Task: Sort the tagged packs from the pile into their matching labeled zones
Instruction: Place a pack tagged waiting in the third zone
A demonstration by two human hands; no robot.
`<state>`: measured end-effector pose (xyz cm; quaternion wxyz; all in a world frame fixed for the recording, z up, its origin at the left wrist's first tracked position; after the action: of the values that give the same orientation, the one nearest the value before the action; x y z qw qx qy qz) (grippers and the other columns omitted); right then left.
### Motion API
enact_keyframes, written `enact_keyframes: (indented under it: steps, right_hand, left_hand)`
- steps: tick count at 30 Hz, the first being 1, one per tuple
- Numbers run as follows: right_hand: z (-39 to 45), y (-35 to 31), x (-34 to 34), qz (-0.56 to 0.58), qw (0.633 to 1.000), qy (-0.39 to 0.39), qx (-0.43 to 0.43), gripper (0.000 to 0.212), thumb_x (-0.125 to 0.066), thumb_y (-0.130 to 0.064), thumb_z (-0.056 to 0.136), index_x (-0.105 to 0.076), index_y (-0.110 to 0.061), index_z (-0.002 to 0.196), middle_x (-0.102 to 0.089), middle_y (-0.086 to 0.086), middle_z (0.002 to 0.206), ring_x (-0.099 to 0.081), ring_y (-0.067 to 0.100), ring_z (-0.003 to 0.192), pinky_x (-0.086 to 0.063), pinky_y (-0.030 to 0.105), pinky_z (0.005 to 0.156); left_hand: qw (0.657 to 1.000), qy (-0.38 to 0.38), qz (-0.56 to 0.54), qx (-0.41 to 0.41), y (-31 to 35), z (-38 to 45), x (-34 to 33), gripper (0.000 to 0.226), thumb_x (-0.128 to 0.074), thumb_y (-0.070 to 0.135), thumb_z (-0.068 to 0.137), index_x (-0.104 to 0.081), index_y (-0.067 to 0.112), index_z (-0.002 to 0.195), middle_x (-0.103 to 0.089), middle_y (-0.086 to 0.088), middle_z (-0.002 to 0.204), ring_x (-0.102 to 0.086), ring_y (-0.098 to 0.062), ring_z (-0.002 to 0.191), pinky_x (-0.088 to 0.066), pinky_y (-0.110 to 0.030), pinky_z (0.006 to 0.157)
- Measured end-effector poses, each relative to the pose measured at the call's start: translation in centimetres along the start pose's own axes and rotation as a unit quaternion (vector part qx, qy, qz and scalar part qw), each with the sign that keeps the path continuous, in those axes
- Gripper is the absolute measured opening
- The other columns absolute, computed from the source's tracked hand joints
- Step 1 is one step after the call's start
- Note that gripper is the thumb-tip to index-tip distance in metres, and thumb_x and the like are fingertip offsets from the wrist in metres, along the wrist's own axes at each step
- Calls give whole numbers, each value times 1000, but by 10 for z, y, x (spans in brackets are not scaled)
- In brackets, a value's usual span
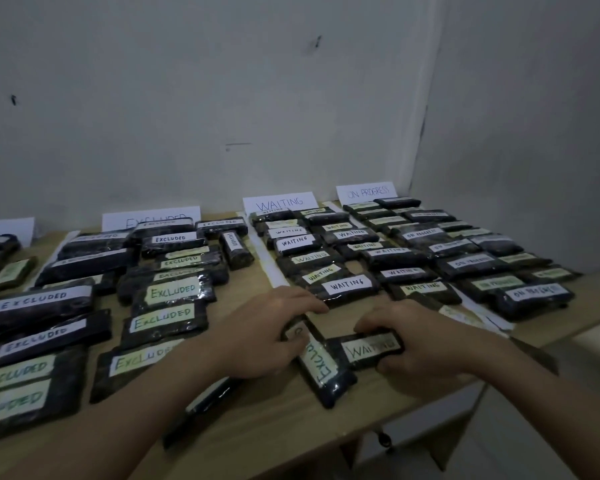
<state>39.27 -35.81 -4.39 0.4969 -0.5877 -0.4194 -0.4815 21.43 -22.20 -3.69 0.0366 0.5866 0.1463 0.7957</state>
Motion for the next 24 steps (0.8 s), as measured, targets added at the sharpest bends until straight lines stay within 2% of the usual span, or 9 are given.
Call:
enact_keyframes:
  steps: [3,8,12,15,19,22,24]
  right_hand:
    - [-6,2,10,-20,996,86,-15,49,-74,-37,71,-54,-33,117,-50,-17,107,-45,6,102,-41,26,87]
    - [-10,17,23,12,973,224,-44,54,-80,-30,67,-60,-23,117,-57,-7,111,-51,13,105,-43,36,91]
    - [-8,21,22,65,954,292,-18,54,-81,-16,67,-62,-16,117,-62,-2,112,-54,16,107,-44,36,93]
    - [3,14,13,43,969,243,11,56,-77,-14,71,-59,-20,124,-59,-4,121,-47,15,117,-39,35,100]
    - [18,8,3,1,995,102,-21,54,-64,-20,85,-46,-26,135,-45,-9,137,-33,12,129,-33,33,106]
    - [28,5,-3,-7,997,64,-34,54,-61,-24,86,-44,-27,137,-40,-6,140,-33,16,131,-35,38,106]
    - [33,3,-6,18,998,50,-33,54,-61,-24,87,-43,-26,137,-38,-6,138,-35,16,130,-38,38,104]
  left_hand:
    - [1000,13,-20,7,-2,-1,0,40,-54,27,91,-46,31,130,-47,17,131,-38,4,120,-31,-16,100]
    - [997,37,-53,29,-10,-5,5,40,-58,25,89,-48,32,127,-50,18,125,-43,2,117,-37,-22,100]
    - [997,42,-47,33,-18,-10,1,38,-59,26,88,-50,34,124,-50,23,120,-44,7,113,-33,-8,93]
    - [996,44,-59,42,-23,-13,1,37,-60,24,88,-51,34,122,-51,24,117,-45,9,110,-36,-10,91]
    - [996,37,-60,54,-28,-17,3,35,-61,24,87,-52,34,120,-52,22,112,-48,8,104,-39,-13,87]
    - [996,23,-53,67,-29,-19,3,35,-60,26,88,-52,33,121,-52,23,113,-47,8,105,-37,-10,88]
    - [996,12,-45,78,-28,-20,2,38,-56,36,87,-52,31,124,-53,19,117,-48,3,110,-39,-16,93]
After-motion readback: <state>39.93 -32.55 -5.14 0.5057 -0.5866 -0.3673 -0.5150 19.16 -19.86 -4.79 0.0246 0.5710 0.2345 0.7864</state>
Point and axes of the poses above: each hand's wrist, its own z-axis towards the middle knuckle, its own x-axis out of the back of the hand, y = z × x, the point moved 1 cm from there along z, towards the middle knuckle
